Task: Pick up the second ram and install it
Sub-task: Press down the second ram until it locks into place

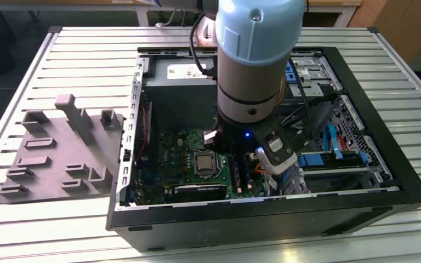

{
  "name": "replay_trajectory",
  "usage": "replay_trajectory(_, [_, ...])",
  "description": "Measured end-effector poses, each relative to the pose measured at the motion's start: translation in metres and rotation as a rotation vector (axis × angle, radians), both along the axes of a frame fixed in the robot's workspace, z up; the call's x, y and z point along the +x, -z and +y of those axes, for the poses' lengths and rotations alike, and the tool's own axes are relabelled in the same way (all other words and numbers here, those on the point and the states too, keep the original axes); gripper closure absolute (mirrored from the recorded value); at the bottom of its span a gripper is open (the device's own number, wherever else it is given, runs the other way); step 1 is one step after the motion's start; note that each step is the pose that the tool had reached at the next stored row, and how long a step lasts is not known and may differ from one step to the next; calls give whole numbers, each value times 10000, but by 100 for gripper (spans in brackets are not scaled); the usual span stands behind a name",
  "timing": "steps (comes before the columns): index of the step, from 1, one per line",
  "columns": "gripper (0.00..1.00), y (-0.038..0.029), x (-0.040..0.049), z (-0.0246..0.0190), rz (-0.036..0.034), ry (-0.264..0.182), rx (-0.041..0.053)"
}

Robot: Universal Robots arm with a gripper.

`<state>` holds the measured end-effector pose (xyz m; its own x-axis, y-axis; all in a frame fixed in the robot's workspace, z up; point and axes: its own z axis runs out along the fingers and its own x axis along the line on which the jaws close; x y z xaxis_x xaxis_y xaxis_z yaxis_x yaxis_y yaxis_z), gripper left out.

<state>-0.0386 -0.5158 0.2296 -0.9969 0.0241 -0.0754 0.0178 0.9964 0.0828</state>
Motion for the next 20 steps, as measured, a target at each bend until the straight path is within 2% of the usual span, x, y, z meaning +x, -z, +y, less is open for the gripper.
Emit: replay_trajectory(20, [89,0,0,-99,0,0,-11])
